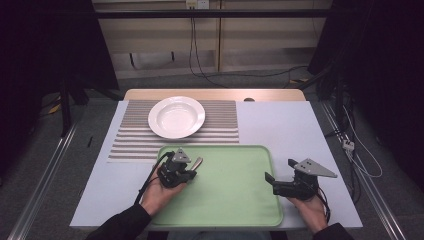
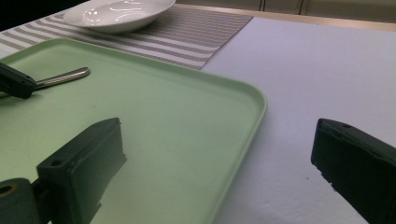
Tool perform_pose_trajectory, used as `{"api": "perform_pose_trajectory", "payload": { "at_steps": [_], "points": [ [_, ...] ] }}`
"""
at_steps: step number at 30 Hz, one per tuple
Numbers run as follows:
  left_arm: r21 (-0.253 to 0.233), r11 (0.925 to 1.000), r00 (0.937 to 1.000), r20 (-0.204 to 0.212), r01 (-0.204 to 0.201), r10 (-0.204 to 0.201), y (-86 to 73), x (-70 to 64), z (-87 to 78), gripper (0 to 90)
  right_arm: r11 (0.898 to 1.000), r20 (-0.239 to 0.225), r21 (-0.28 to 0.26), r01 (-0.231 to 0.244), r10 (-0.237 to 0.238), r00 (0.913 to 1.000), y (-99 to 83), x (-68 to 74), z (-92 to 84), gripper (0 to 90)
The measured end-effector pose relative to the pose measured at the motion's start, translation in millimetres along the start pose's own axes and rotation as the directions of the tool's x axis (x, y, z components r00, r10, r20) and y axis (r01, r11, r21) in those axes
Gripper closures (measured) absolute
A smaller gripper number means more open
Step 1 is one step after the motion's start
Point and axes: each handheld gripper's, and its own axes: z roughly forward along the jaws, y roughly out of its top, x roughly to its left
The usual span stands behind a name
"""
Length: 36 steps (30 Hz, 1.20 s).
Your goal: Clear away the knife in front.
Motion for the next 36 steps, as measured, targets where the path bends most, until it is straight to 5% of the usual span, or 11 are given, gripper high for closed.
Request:
{"api": "perform_pose_trajectory", "payload": {
  "at_steps": [21, 23, 36],
  "points": [
    [0.023, 0.9997, 0.9987, -0.05, 0.012, -0.011, -3.0, 6.3, -6.7, 90.0, 1.0, 0.0, 0.005, -0.005, 0.005, 1.0, -0.1, 0.2, 0.4, 2.2],
    [0.022, 0.9996, 0.9996, -0.021, 0.017, -0.017, -3.7, 9.6, -7.1, 90.0, 1.0, 0.0, 0.005, -0.006, 0.006, 1.0, -0.1, 0.2, 0.4, 2.2],
    [0.027, 0.9987, 0.9987, -0.029, 0.044, -0.043, -5.5, 17.4, -10.1, 90.0, 1.0, -0.002, 0.005, -0.005, 0.005, 1.0, -0.1, 0.4, 0.4, 2.3]
  ]
}}
